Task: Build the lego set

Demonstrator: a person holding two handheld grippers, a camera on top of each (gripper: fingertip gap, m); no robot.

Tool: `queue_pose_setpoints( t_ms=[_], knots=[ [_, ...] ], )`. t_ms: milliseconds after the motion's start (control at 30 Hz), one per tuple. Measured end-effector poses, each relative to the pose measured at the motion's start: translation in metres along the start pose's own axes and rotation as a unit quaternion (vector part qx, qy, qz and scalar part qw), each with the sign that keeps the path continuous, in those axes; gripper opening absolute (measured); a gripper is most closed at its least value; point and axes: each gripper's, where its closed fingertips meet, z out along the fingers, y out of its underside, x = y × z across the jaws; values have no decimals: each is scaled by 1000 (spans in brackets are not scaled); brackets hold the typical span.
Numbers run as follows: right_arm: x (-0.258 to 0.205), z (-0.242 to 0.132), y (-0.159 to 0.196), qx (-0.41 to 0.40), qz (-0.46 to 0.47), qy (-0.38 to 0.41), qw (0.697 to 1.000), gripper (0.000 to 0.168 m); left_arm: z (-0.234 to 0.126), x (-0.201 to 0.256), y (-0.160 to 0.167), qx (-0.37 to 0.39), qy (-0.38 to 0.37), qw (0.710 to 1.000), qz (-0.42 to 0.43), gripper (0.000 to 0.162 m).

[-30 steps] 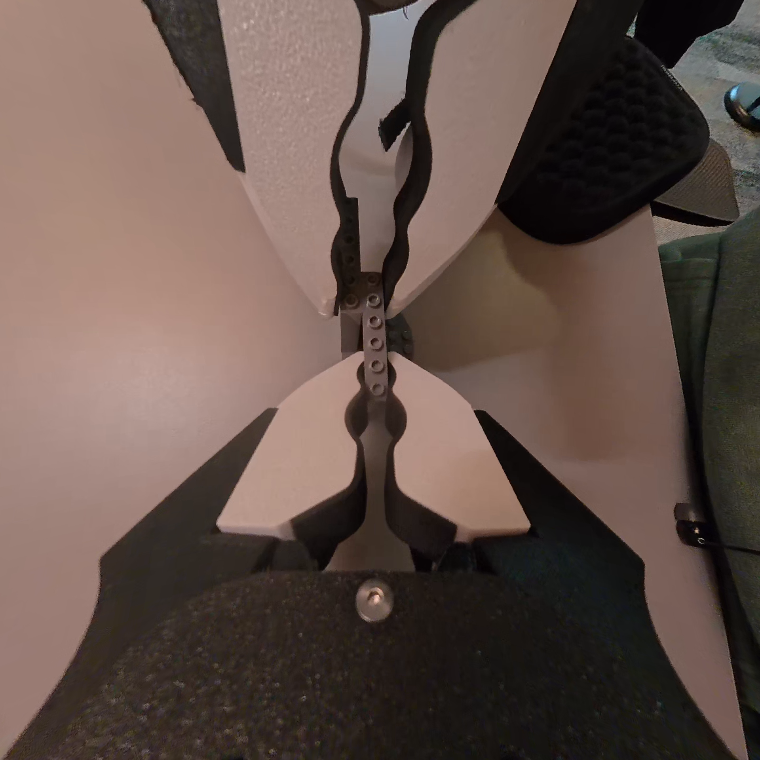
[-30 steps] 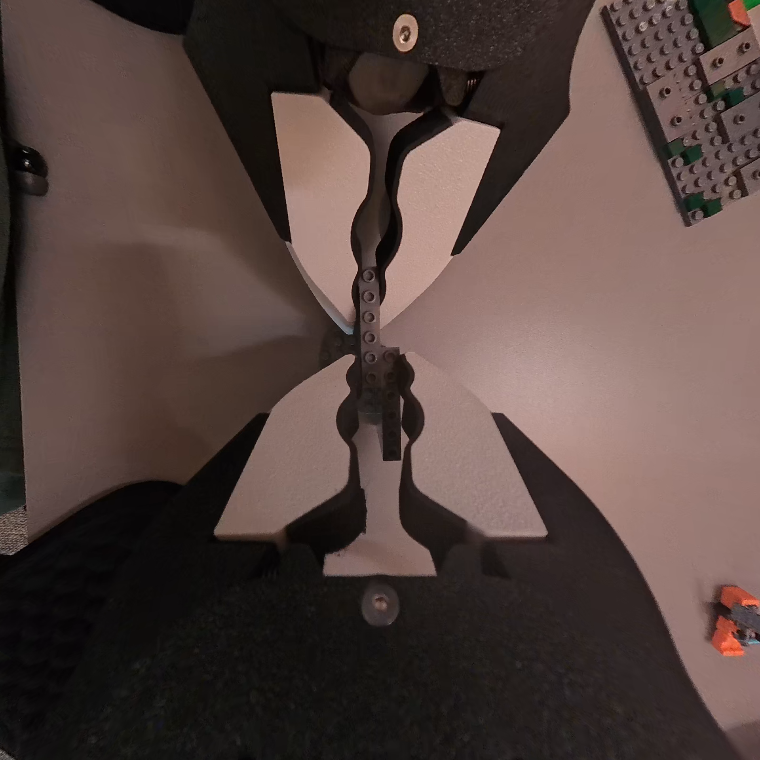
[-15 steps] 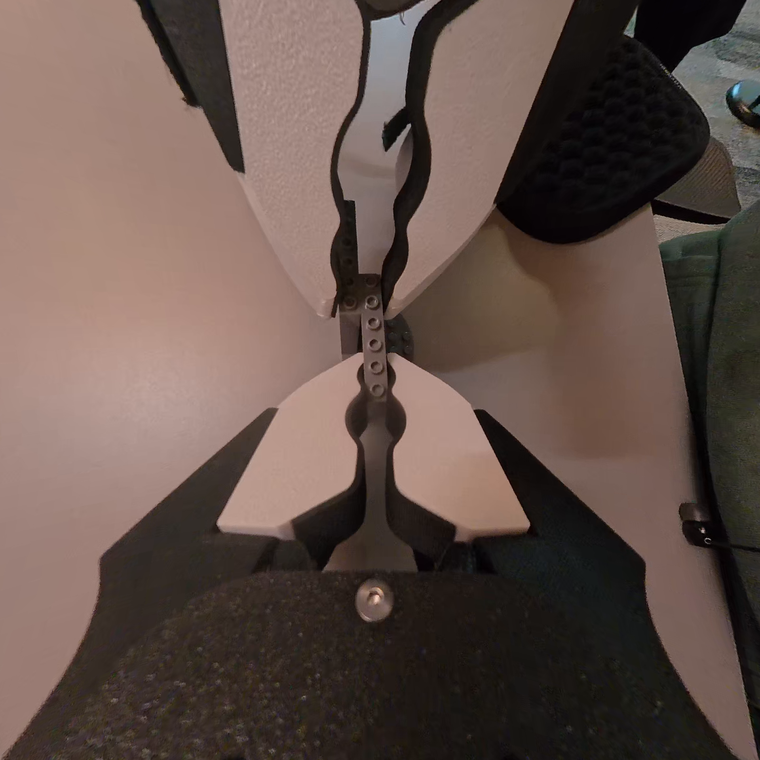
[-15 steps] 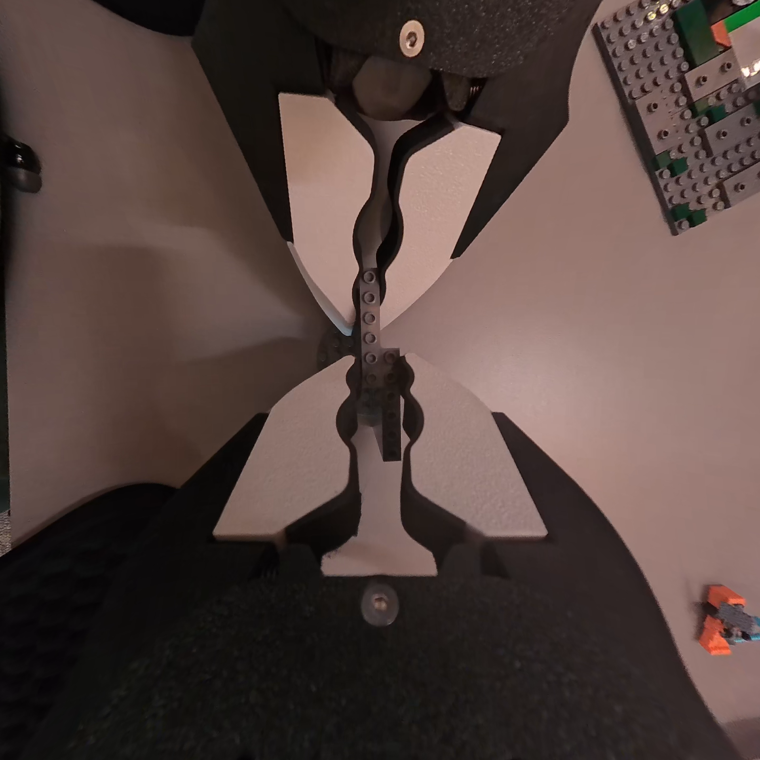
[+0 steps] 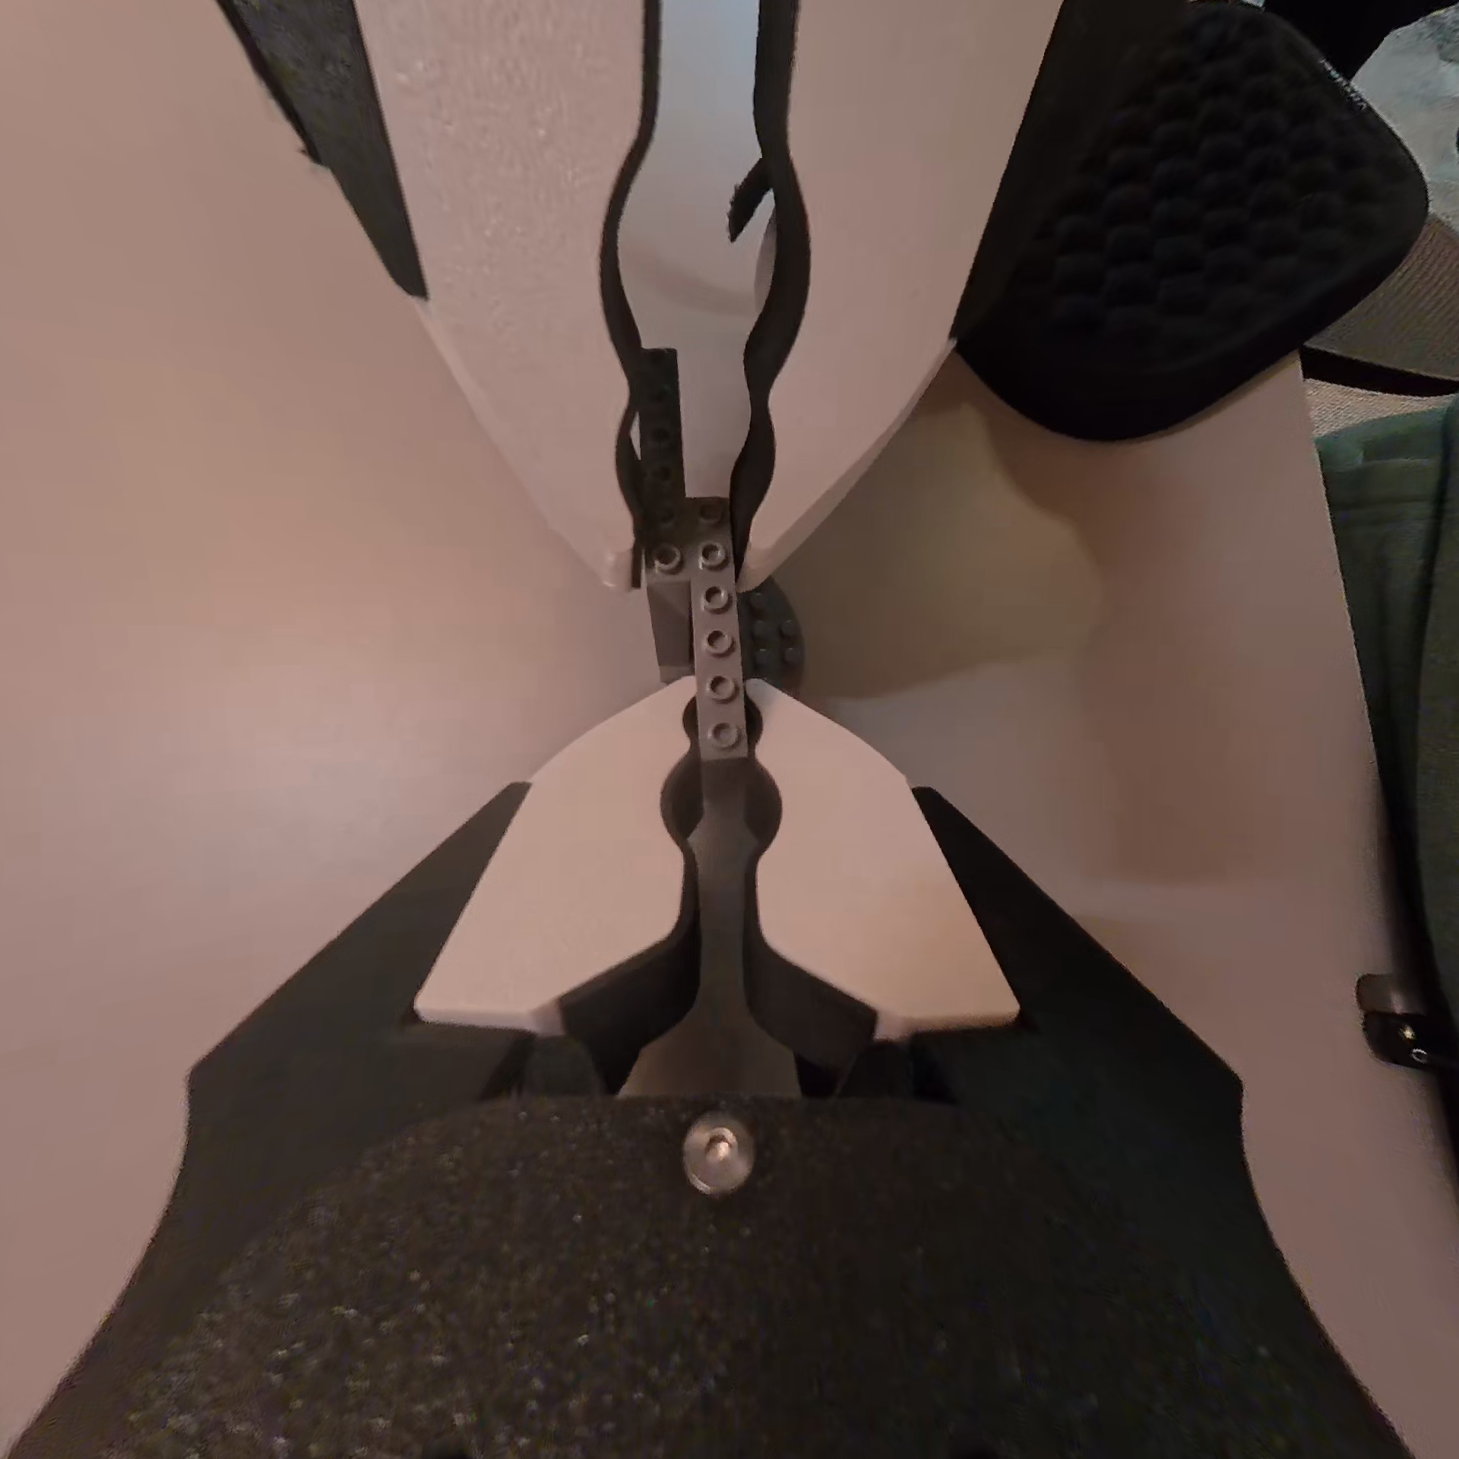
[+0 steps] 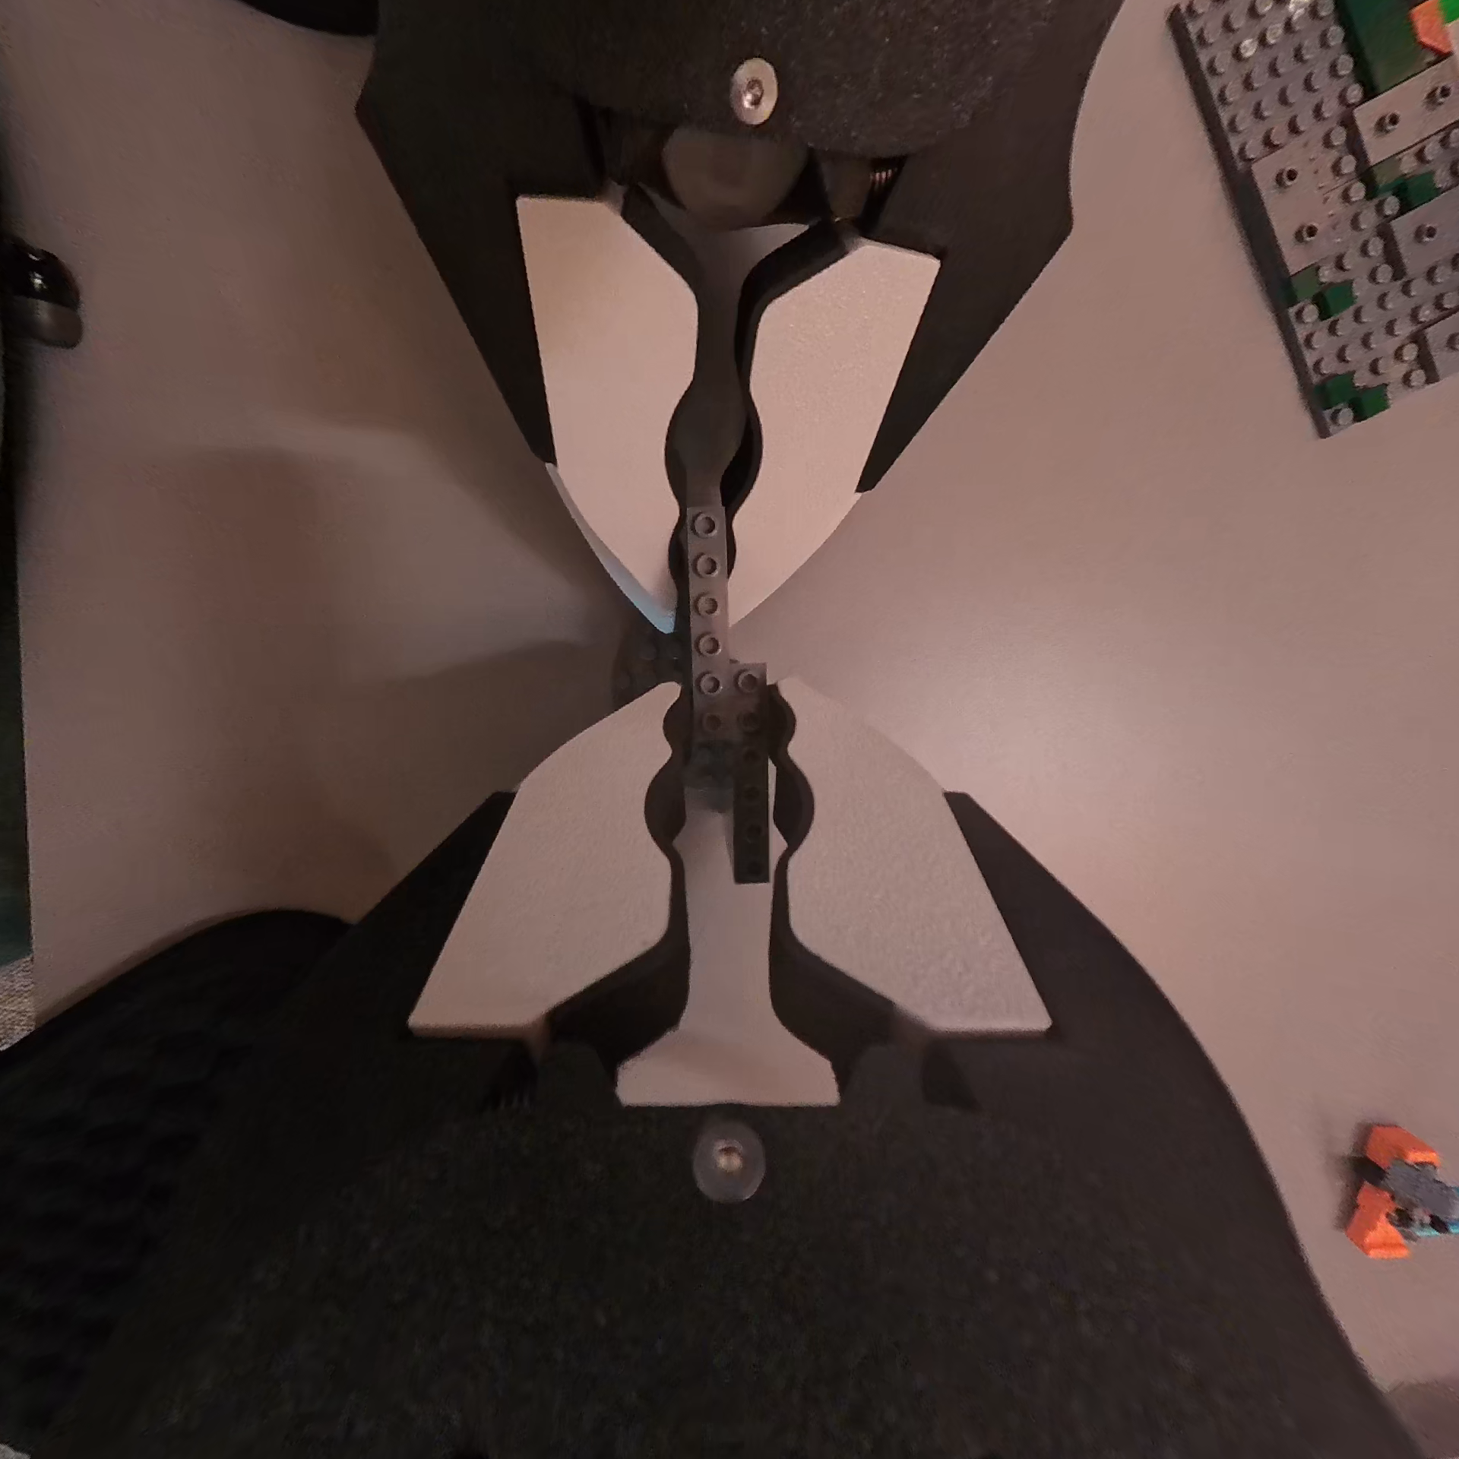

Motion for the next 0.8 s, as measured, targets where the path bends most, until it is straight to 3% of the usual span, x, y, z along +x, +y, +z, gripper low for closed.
queue_pose_setpoints(
  t_ms=[800],
  knots=[
    [-1, 1, 0, 17, 14, -11, 1000, 16, 1, 1, 0, 17, 1, 1000, -2, 4]
  ],
)
